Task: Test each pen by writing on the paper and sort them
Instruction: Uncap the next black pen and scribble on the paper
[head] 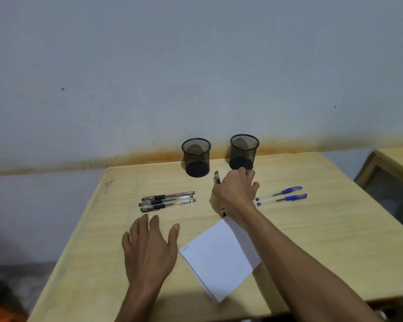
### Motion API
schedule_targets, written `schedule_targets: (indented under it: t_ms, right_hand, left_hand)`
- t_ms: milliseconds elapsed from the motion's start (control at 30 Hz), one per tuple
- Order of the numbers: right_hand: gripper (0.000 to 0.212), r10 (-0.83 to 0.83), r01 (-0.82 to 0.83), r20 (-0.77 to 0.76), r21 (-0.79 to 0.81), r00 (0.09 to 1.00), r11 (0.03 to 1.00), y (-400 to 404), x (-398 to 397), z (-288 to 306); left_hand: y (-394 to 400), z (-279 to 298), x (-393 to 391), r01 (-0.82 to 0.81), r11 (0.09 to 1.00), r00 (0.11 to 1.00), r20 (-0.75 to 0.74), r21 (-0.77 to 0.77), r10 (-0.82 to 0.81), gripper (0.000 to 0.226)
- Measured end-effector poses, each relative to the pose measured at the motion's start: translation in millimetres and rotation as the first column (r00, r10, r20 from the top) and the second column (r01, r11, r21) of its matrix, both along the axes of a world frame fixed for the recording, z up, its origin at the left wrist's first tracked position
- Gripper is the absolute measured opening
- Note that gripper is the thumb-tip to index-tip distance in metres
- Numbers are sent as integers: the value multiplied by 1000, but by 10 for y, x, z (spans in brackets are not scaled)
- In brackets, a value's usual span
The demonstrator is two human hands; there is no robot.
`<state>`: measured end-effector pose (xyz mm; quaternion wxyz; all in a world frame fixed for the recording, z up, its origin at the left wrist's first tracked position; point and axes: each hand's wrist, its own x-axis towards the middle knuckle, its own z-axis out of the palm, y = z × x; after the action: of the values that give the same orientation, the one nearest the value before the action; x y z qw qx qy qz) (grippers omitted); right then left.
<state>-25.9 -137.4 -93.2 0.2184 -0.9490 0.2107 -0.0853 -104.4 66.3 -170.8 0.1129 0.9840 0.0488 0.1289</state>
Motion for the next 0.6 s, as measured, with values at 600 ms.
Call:
schedule_targets:
  t_ms: [600]
  right_hand:
    - [29,548,-518,104,-222,830,826,486,-65,-256]
  left_hand:
    - [-49,72,-60,-21,1000,1000,-11,-20,21,65]
